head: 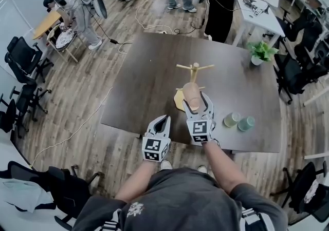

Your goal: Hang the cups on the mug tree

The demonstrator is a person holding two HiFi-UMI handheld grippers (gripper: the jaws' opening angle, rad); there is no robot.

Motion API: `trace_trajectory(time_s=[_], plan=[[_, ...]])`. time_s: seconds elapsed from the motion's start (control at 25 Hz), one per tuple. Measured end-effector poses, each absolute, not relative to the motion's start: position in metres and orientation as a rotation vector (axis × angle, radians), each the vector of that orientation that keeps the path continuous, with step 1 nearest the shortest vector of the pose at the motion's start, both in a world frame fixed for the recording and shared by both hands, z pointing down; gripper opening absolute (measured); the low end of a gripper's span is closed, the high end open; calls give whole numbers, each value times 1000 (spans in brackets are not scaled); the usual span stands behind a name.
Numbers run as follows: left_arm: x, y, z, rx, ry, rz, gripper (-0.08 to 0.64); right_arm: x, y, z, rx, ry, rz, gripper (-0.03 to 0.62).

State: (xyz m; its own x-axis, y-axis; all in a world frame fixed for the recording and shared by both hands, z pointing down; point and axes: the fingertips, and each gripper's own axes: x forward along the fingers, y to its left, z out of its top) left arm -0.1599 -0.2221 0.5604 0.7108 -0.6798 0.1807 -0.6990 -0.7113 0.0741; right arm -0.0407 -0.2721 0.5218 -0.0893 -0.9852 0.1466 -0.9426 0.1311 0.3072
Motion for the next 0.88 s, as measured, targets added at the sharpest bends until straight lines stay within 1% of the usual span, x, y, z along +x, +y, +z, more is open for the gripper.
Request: trace_trajectory(time_s=[0.2, 0.4, 0.48, 0.88], plan=[[-161, -225, 557, 2790, -1123, 199, 6, -46, -272, 518, 1871, -2122, -223, 339], [-162, -223, 553, 2802, -1121, 200, 6, -51, -268, 514, 1888, -2130, -229, 383], [-163, -220, 554, 2808, -1115, 199, 6, -52, -261, 514, 1907, -2126, -217, 391], [-173, -216, 542, 2833, -1052, 164, 6, -49, -215, 506, 1990, -2146, -83, 391]])
